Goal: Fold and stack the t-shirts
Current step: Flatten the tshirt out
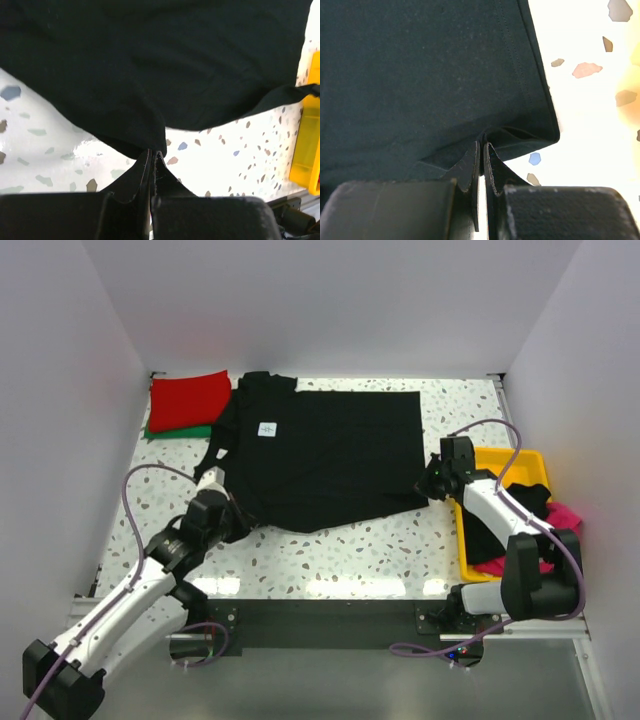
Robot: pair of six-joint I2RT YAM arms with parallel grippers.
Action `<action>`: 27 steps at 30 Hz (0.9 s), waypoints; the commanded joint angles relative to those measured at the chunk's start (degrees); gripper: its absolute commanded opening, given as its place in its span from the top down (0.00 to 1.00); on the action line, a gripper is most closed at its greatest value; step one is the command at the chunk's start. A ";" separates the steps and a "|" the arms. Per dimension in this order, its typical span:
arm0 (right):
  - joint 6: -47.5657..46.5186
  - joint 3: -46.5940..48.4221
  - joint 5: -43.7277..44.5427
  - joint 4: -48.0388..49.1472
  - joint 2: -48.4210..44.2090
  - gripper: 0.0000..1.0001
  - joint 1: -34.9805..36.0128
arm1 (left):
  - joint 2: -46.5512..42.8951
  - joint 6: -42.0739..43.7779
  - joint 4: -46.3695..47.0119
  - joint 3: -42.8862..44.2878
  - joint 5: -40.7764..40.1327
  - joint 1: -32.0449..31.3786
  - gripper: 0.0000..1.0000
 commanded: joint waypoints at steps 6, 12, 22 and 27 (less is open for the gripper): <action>-0.52 0.82 -0.68 -0.33 -1.77 1.00 -0.04 | 7.69 7.32 -4.22 9.85 -9.32 -0.26 0.74; -0.96 1.61 -1.12 -0.59 -1.25 1.00 -0.13 | 17.61 9.35 -0.62 12.40 -9.42 -0.17 0.58; -1.31 1.61 -2.53 -0.33 -1.25 1.00 -0.04 | 22.38 11.81 3.51 11.78 -9.06 16.87 0.45; -1.57 1.70 -2.88 -0.42 -1.51 1.00 -0.04 | 29.75 12.34 4.48 13.63 -9.68 20.91 0.38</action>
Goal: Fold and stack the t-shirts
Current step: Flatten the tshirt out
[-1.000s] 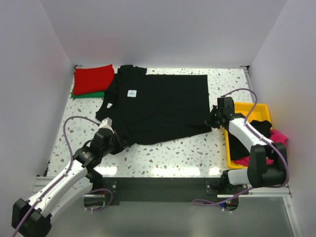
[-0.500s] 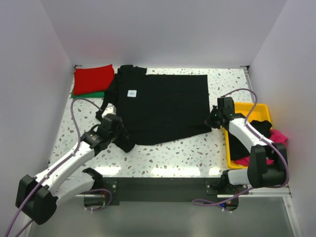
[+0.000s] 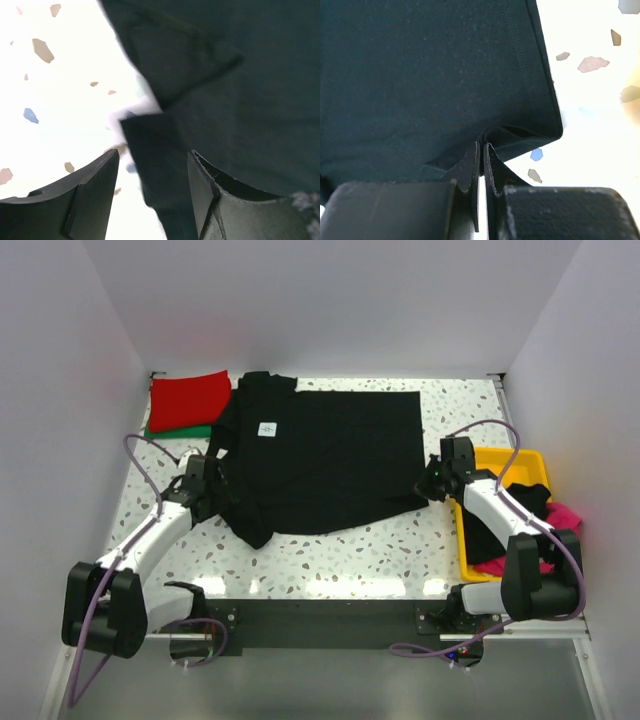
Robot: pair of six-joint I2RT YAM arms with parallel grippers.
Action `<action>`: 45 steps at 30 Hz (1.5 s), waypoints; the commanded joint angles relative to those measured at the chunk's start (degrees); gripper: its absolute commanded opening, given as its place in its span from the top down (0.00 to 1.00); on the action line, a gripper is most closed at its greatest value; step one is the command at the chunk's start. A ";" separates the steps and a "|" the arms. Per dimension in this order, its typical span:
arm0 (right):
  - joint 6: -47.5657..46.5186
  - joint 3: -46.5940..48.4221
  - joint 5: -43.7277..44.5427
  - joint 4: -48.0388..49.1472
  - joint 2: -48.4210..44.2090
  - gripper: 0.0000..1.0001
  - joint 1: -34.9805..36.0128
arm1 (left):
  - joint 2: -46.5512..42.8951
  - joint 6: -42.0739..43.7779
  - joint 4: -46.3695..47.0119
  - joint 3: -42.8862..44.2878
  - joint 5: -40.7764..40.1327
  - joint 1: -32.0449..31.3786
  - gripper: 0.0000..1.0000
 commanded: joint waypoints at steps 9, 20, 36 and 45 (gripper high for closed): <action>-1.60 1.04 -1.44 0.46 -2.46 1.00 -0.04 | 7.54 2.40 9.39 -0.12 0.95 5.31 0.32; -1.78 0.69 -1.70 0.63 -2.54 1.00 -0.04 | 8.95 0.21 13.98 -3.72 4.73 5.31 0.62; -1.78 -0.02 -1.79 1.16 -2.72 1.00 -0.04 | -5.72 -5.77 3.18 -7.24 -0.71 5.31 1.00; -1.95 0.16 -1.62 0.90 -2.72 1.00 -0.04 | -6.26 -5.42 6.59 -9.88 2.96 5.22 0.58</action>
